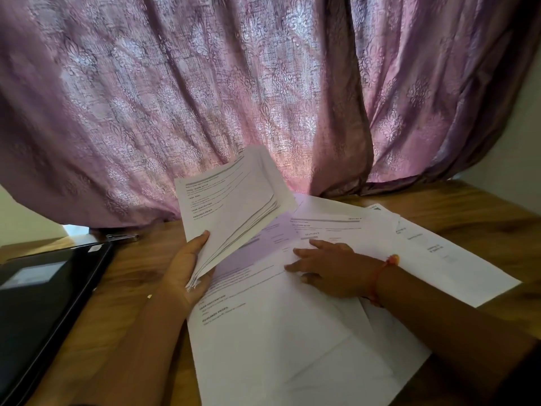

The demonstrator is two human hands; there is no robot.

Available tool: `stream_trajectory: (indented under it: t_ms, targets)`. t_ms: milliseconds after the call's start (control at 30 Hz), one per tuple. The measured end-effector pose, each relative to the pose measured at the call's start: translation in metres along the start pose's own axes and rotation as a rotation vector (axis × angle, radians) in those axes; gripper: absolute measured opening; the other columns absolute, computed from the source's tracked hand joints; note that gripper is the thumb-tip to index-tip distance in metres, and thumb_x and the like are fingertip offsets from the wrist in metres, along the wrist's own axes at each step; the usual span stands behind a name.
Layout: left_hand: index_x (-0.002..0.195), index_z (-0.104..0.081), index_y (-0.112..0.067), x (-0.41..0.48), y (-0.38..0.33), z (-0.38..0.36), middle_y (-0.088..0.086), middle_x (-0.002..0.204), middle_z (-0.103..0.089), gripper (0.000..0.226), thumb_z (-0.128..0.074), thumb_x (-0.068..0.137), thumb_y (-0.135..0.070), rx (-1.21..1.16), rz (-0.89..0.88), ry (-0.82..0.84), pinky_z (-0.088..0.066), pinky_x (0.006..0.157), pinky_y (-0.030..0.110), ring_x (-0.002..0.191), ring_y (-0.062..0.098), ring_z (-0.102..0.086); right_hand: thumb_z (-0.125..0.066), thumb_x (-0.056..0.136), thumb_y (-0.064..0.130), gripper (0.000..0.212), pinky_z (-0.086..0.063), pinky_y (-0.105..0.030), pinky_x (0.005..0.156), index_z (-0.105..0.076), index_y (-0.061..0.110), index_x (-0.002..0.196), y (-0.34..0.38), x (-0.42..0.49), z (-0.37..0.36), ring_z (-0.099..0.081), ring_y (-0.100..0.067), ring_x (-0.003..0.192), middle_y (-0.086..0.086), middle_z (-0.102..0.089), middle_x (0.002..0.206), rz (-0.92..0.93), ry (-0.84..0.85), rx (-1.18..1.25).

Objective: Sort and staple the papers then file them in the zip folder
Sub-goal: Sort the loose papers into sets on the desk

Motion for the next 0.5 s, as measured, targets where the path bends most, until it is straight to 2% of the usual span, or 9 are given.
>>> stream_trajectory:
  t_ms: [133, 233, 300, 433, 500]
  targets:
    - [0.110, -0.065, -0.012, 0.003, 0.001, 0.005, 0.008, 0.075, -0.077, 0.013, -0.058, 0.101, -0.018, 0.032, 0.006, -0.025, -0.051, 0.036, 0.021, 0.054, 0.016, -0.072, -0.032, 0.105, 0.042, 0.051, -0.006, -0.048, 0.120, -0.013, 0.046, 0.153, -0.001, 0.001, -0.002, -0.004, -0.022, 0.152, 0.012, -0.012, 0.163, -0.009, 0.006, 0.036]
    - [0.108, -0.066, -0.012, 0.006, 0.001, 0.008, 0.008, 0.077, -0.077, 0.013, -0.060, 0.100, -0.019, 0.041, 0.014, -0.029, -0.051, 0.037, 0.021, 0.055, 0.017, -0.072, -0.031, 0.104, 0.045, 0.055, -0.008, -0.045, 0.120, -0.009, 0.042, 0.155, -0.002, 0.001, -0.001, -0.009, -0.022, 0.151, 0.004, -0.017, 0.163, -0.034, -0.036, 0.060]
    - [0.107, -0.066, -0.012, 0.007, 0.001, 0.008, 0.007, 0.076, -0.077, 0.012, -0.060, 0.100, -0.019, 0.048, 0.012, -0.033, -0.050, 0.036, 0.021, 0.053, 0.016, -0.072, -0.032, 0.104, 0.046, 0.054, -0.011, -0.043, 0.120, -0.015, 0.038, 0.155, -0.003, 0.000, 0.001, -0.016, -0.023, 0.150, 0.001, -0.021, 0.162, -0.046, -0.049, 0.074]
    - [0.106, -0.067, -0.012, 0.010, 0.003, 0.009, 0.006, 0.074, -0.077, 0.011, -0.060, 0.100, -0.018, 0.062, 0.002, -0.054, -0.051, 0.038, 0.020, 0.054, 0.015, -0.072, -0.047, 0.101, 0.040, 0.045, -0.033, -0.035, 0.114, -0.042, 0.030, 0.145, -0.007, -0.002, 0.013, -0.050, -0.022, 0.129, 0.003, -0.054, 0.143, -0.035, -0.130, 0.222]
    - [0.106, -0.067, -0.012, 0.012, 0.003, 0.010, 0.006, 0.074, -0.077, 0.011, -0.060, 0.100, -0.018, 0.061, 0.000, -0.055, -0.050, 0.038, 0.020, 0.054, 0.015, -0.072, -0.048, 0.101, 0.040, 0.043, -0.038, -0.034, 0.110, -0.045, 0.029, 0.142, -0.009, -0.004, 0.015, -0.055, -0.022, 0.123, 0.001, -0.058, 0.139, -0.055, -0.214, 0.236]
Point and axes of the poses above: each hand's wrist, its own x-axis towards the middle knuckle, its own z-axis out of the back of the hand, y = z × x, the point moved 1 cm from there along x, towards the middle knuckle
